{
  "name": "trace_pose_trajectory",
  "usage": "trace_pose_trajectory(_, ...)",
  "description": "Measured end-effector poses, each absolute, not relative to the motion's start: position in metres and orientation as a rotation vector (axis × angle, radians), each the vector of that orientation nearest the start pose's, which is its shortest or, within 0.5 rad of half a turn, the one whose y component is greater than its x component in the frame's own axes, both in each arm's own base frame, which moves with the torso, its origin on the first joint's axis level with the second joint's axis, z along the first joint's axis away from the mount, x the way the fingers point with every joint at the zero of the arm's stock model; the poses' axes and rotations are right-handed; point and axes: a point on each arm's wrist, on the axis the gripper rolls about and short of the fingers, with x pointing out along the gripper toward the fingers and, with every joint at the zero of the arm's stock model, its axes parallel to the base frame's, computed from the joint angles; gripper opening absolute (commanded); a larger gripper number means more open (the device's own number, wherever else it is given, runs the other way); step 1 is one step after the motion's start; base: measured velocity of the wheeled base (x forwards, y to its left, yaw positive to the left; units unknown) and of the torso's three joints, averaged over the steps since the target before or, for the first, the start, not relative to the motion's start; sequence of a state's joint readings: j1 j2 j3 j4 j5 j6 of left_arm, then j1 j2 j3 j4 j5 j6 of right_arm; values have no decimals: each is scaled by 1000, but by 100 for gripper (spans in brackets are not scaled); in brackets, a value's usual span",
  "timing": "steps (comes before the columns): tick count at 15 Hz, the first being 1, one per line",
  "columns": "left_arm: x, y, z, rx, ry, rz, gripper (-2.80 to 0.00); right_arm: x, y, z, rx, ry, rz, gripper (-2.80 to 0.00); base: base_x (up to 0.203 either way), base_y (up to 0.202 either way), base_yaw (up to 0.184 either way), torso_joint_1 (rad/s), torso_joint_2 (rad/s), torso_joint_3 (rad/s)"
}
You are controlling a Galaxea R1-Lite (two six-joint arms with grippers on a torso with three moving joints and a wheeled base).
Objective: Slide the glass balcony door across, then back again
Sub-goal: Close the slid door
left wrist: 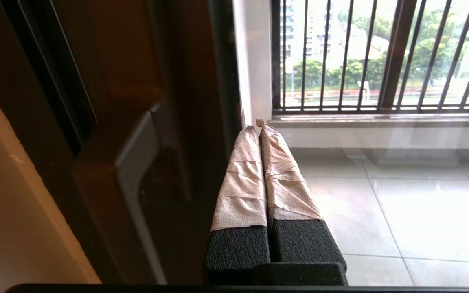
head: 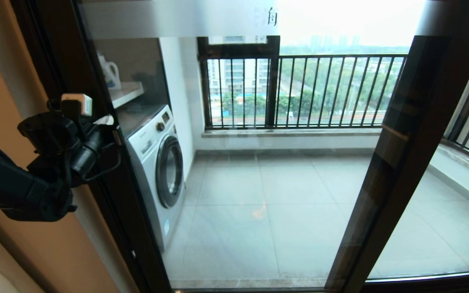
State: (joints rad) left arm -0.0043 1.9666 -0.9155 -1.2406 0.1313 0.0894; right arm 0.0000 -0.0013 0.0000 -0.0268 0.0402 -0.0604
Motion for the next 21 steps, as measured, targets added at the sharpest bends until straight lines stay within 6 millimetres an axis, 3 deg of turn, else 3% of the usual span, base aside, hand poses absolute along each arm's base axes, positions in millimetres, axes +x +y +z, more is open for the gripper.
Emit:
trace_pose_trajectory(7, 366, 30, 182, 57, -184, 175, -280, -23, 1, 78, -62, -29, 39, -280, 0, 0, 0, 0, 0, 0)
trace_pose_trajectory(15, 357, 75, 168, 69, -134, 195, -280, -23, 1, 78, -61, -30, 39, -280, 0, 0, 0, 0, 0, 0)
trace_pose_trajectory(21, 359, 90, 164, 71, -126, 228, -280, -23, 1, 78, -61, -30, 40, -280, 0, 0, 0, 0, 0, 0)
